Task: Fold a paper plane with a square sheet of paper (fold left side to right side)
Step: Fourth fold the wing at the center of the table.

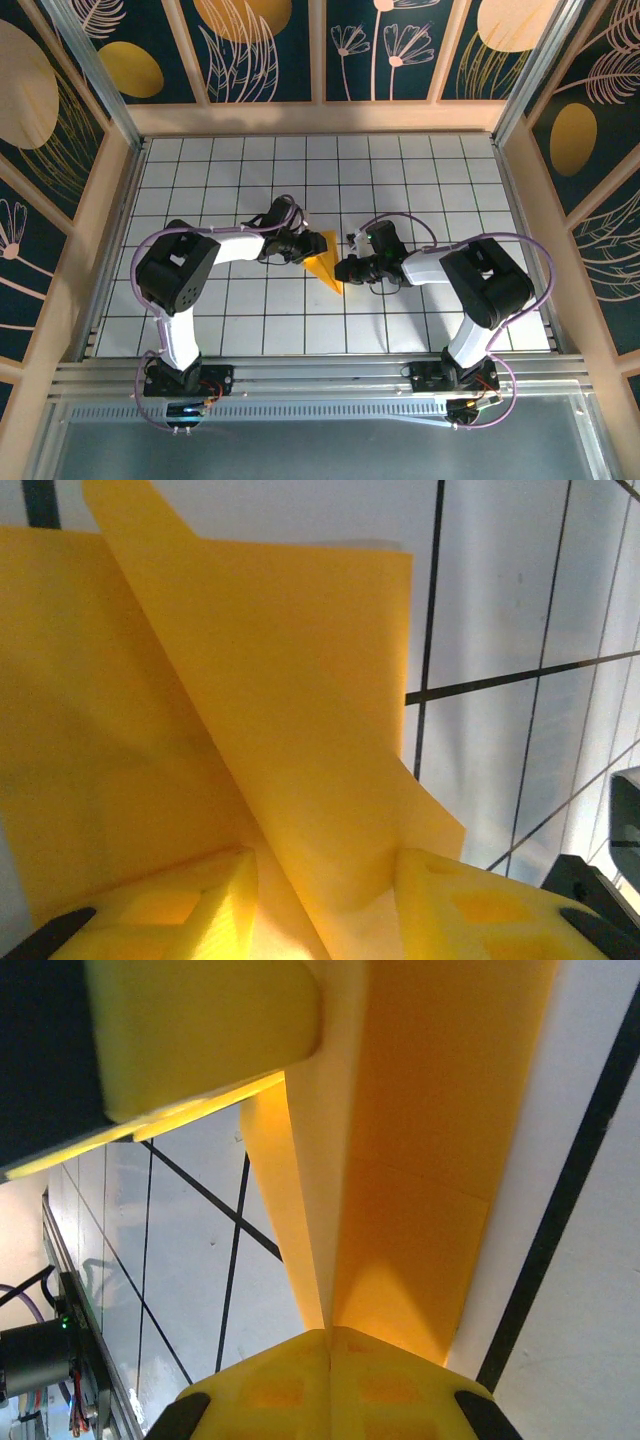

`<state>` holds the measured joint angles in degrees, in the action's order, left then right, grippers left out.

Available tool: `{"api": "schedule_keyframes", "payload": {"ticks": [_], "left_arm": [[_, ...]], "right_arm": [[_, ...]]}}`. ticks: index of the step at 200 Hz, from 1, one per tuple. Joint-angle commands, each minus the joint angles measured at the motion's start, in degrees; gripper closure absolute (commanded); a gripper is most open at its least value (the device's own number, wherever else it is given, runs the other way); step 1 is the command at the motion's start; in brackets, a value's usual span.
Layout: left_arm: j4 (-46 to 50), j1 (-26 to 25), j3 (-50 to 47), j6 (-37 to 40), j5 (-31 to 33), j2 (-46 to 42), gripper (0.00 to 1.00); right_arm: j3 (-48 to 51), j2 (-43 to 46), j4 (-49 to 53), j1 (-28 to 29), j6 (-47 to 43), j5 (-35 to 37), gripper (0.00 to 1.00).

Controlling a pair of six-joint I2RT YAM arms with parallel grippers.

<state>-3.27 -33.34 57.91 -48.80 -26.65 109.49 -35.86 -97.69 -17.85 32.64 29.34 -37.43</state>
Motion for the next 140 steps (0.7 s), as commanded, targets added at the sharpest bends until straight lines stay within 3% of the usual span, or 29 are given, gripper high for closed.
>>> {"api": "schedule_keyframes", "payload": {"ticks": [1, 82, 140], "left_arm": [[3.3, -0.4, 1.8, 1.7, 1.5, 1.1, 0.60], [5.7, -0.4, 2.0, 2.9, 3.9, 2.2, 0.59], [5.8, -0.4, 2.1, 2.8, 4.1, 2.5, 0.59]], "right_arm": [[0.9, -1.0, -1.5, -0.6, 0.8, -1.0, 1.00], [0.6, -0.9, -1.4, -0.8, 1.0, -1.8, 0.96], [0.2, 1.9, -0.5, -1.0, 2.0, -2.3, 0.80]]}}
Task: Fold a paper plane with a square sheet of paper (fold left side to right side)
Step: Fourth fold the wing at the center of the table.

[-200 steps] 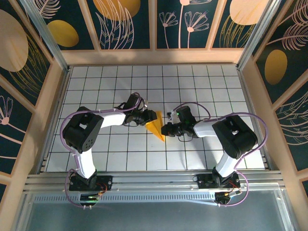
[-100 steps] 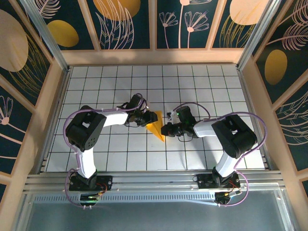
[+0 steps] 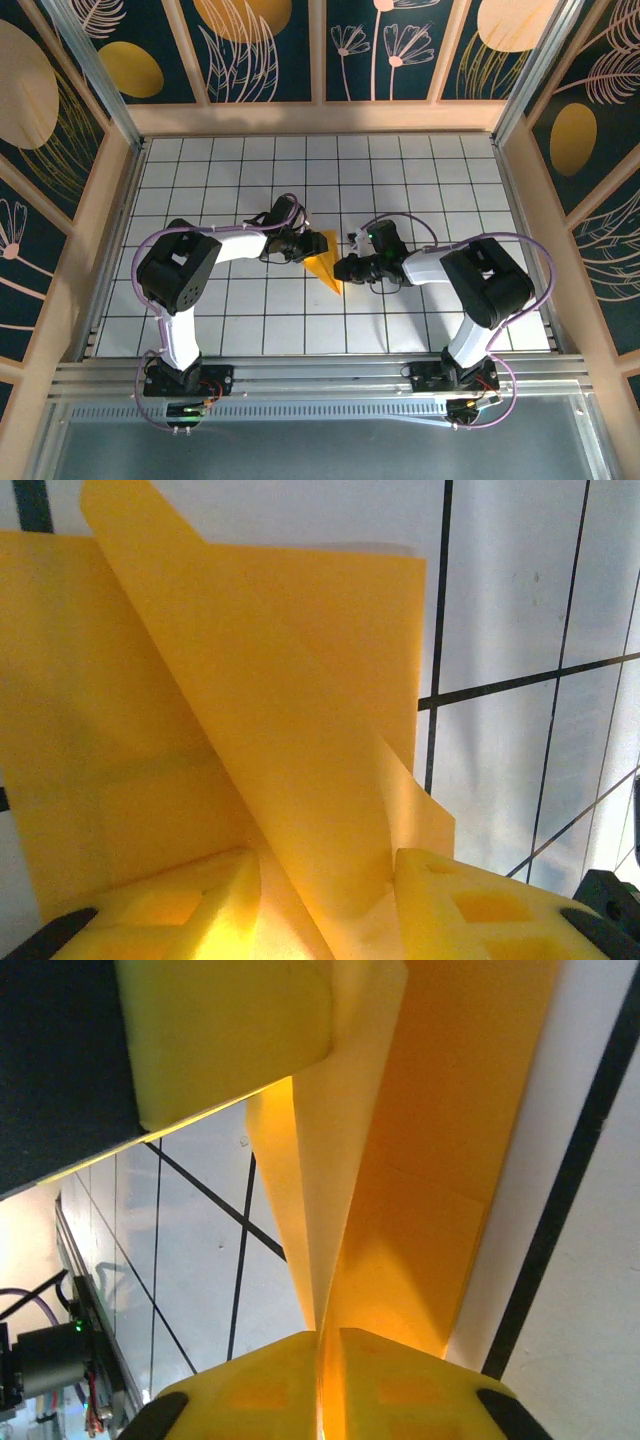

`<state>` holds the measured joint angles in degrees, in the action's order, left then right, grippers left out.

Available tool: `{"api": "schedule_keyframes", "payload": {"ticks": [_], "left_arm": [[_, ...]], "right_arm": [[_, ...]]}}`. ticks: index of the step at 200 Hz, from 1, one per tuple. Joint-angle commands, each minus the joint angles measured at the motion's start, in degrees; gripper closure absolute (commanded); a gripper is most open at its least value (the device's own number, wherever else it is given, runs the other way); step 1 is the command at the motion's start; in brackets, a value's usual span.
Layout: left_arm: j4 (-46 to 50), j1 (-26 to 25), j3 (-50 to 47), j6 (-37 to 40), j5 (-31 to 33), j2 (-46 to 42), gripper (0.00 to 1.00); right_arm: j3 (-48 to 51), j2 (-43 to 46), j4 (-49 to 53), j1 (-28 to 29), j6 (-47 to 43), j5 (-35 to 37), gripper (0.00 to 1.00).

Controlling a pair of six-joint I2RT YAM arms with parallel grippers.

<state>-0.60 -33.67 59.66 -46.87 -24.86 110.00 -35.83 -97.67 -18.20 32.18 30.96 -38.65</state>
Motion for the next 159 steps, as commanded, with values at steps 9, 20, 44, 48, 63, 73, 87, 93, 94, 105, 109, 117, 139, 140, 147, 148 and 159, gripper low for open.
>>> {"api": "schedule_keyframes", "payload": {"ticks": [9, 20, 44, 48, 63, 73, 87, 93, 94, 105, 109, 117, 139, 140, 147, 148, 159], "left_arm": [[3.1, -0.1, 0.3, 0.9, 2.3, 1.9, 0.60], [3.1, -0.1, 0.3, 0.8, 2.3, 1.9, 0.59], [3.0, -0.1, 0.3, 0.9, 2.3, 1.8, 0.59], [3.0, 0.0, 0.3, 0.9, 2.3, 1.8, 0.59], [3.0, -0.1, 0.3, 0.8, 2.3, 1.8, 0.59], [2.9, 0.0, 0.3, 0.9, 2.3, 1.7, 0.60], [2.9, -0.1, 0.2, 0.8, 2.3, 1.6, 0.59], [2.8, -0.1, 0.1, 0.8, 2.3, 1.6, 0.60], [2.8, -0.1, 0.1, 0.8, 2.3, 1.6, 0.60], [2.7, -0.1, 0.1, 0.7, 2.3, 1.5, 0.60], [2.7, -0.1, 0.1, 0.7, 2.3, 1.5, 0.59], [2.6, -0.1, 0.0, 0.7, 2.2, 1.5, 0.60], [2.5, -0.1, 0.1, 0.6, 2.1, 1.5, 0.59], [2.4, -0.1, 0.0, 0.6, 2.1, 1.5, 0.59], [2.5, -0.1, 0.0, 0.6, 2.1, 1.5, 0.60], [2.5, -0.1, 0.0, 0.6, 2.1, 1.5, 0.59], [2.4, -0.1, 0.0, 0.6, 2.1, 1.5, 0.60]], "right_arm": [[0.1, 2.6, 0.5, -0.5, 0.3, -1.0, 0.77], [0.0, 3.2, 1.1, -0.5, 0.1, -0.9, 0.73], [-0.2, 4.2, 0.9, -3.0, 0.3, -1.6, 0.66], [-0.2, 4.3, 0.6, -3.3, 0.4, -1.8, 0.65], [-0.5, 4.2, -0.7, -4.1, 1.0, -2.7, 0.63], [-0.9, 3.8, -1.5, -4.5, 1.4, -3.2, 0.63], [-2.1, 2.6, -1.3, -4.6, 1.3, -3.2, 0.63], [-2.5, 2.0, -1.2, -4.6, 1.3, -3.1, 0.63], [-2.6, 2.0, -1.2, -4.5, 1.3, -3.0, 0.63], [-3.3, 0.8, -1.4, -4.5, 1.3, -2.8, 0.63], [-3.6, 0.4, -1.5, -4.5, 1.4, -2.8, 0.63], [-4.2, -0.4, -1.9, -4.6, 1.6, -2.7, 0.63], [-5.6, -2.5, -2.5, -4.6, 1.9, -2.8, 0.63], [-5.6, -2.6, -2.4, -4.5, 1.9, -2.8, 0.63], [-6.0, -3.1, -2.3, -4.6, 1.9, -2.7, 0.63], [-6.0, -3.2, -2.3, -4.6, 1.8, -2.7, 0.63], [-6.3, -3.9, -2.1, -4.5, 1.8, -2.7, 0.63]]}}
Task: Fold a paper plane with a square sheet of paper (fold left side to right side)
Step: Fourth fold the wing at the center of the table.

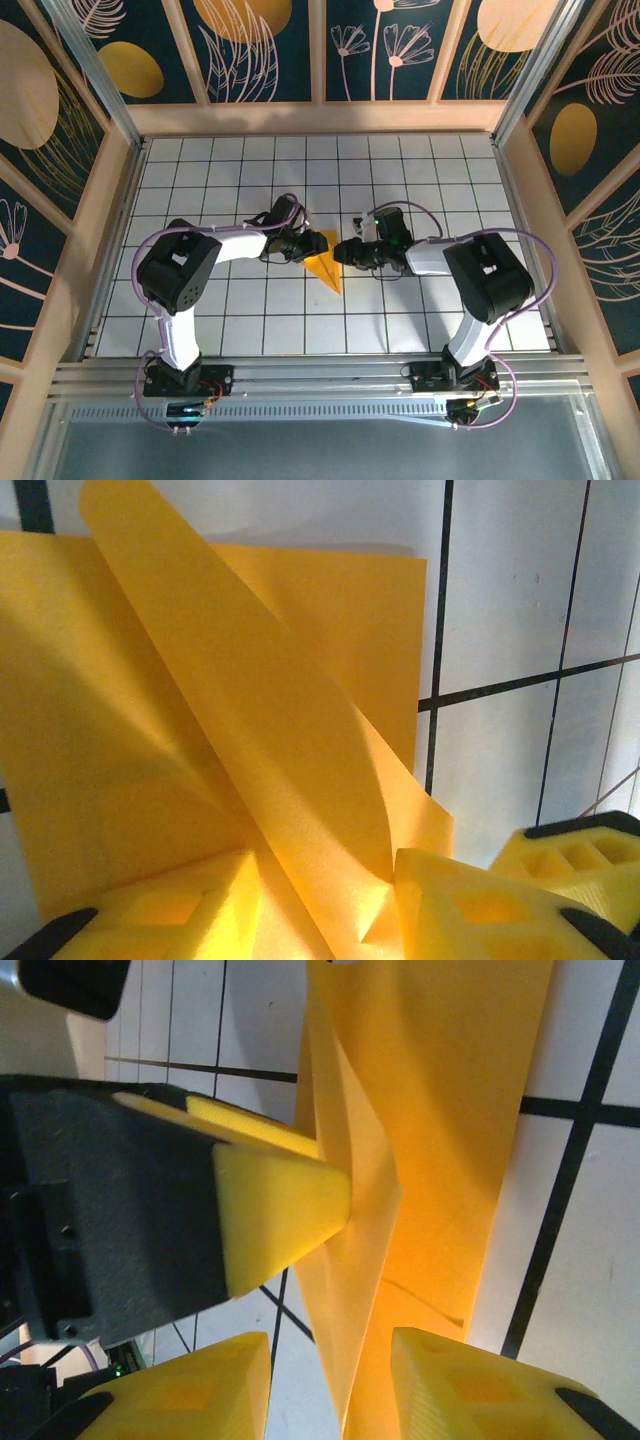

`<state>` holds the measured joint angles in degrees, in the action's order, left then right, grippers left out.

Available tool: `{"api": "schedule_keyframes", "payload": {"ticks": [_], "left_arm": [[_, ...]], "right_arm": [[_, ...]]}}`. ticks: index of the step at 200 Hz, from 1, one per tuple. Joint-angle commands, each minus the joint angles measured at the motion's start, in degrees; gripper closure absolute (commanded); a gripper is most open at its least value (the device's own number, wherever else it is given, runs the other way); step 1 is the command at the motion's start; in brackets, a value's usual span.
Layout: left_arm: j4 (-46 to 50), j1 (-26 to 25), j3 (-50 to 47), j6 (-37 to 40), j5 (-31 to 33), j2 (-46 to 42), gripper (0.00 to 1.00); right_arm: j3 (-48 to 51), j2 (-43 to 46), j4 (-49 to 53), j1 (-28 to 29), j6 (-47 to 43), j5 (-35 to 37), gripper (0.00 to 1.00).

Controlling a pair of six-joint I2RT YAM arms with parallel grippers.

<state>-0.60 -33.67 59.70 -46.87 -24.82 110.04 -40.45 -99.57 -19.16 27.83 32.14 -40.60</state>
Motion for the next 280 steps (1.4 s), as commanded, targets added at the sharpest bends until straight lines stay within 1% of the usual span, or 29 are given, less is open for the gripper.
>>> {"api": "schedule_keyframes", "payload": {"ticks": [1, 17, 36, 65, 105, 180, 280], "left_arm": [[2.4, 0.0, 0.0, 0.6, 2.1, 1.4, 0.60], [2.4, 0.0, 0.0, 0.6, 2.0, 1.4, 0.60], [2.4, -0.1, 0.0, 0.6, 1.9, 1.5, 0.59], [2.3, 0.0, 0.0, 0.6, 1.9, 1.6, 0.60], [2.4, 0.0, 0.0, 0.6, 1.9, 1.5, 0.60], [2.4, -0.1, 0.0, 0.6, 1.9, 1.5, 0.59], [2.4, -0.1, -0.2, 0.7, 2.0, 1.5, 0.59]], "right_arm": [[-1.8, -2.1, -1.2, -0.1, 0.6, -0.7, 0.63], [-1.9, -2.8, -1.6, -0.1, 0.9, -1.0, 0.65], [-2.1, -3.3, -1.6, -0.1, 1.0, -1.5, 0.69], [-2.5, -3.6, 0.4, -0.1, 0.0, -0.7, 0.81], [-2.7, -3.4, 2.4, -0.1, -0.9, 1.5, 1.00], [-4.1, -4.2, 6.3, 0.1, -2.9, 3.7, 1.00], [-4.5, -5.1, 8.1, 1.0, -3.8, 4.9, 1.00]]}}
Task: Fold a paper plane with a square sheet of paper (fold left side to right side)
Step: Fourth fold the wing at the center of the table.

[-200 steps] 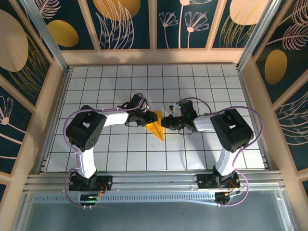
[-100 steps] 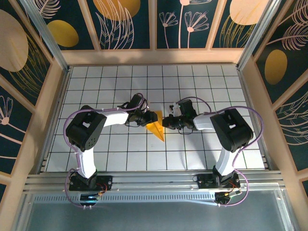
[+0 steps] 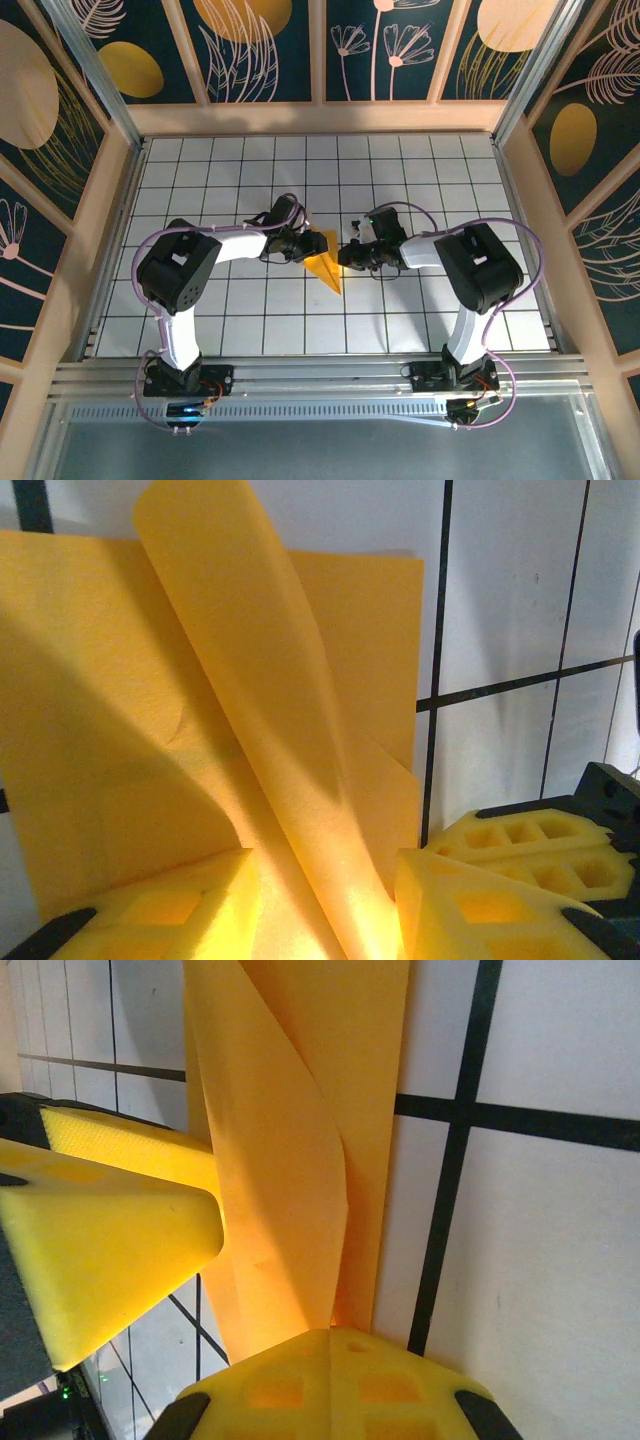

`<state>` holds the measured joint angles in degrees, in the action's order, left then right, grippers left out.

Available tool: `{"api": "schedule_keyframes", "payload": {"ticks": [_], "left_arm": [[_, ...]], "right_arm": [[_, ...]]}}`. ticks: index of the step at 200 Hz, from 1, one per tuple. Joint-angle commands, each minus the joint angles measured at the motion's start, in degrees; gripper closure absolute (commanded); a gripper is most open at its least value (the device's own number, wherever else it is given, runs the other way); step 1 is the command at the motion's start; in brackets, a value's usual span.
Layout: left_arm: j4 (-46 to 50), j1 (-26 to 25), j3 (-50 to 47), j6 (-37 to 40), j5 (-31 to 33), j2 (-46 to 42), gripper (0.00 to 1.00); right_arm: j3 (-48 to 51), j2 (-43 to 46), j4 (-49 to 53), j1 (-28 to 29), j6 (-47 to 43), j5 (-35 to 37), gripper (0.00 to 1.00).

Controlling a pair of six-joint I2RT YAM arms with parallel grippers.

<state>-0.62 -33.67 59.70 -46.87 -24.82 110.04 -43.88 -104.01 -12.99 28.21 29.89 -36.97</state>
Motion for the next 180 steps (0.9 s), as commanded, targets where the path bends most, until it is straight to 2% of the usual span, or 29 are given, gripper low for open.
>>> {"api": "schedule_keyframes", "payload": {"ticks": [1, 81, 180], "left_arm": [[2.5, -0.1, -0.2, 0.7, 2.0, 1.5, 0.59], [2.2, -0.1, -0.4, 0.6, 2.0, 1.3, 0.59], [1.9, -0.1, 0.8, 0.4, 3.7, -3.0, 0.54]], "right_arm": [[-1.0, -0.7, 2.0, 0.6, -1.6, 1.3, 1.00], [-1.3, -1.6, 3.9, 1.0, -2.4, 3.2, 1.00], [-1.8, -3.8, 8.5, 1.7, -3.3, 7.5, 1.00]]}}
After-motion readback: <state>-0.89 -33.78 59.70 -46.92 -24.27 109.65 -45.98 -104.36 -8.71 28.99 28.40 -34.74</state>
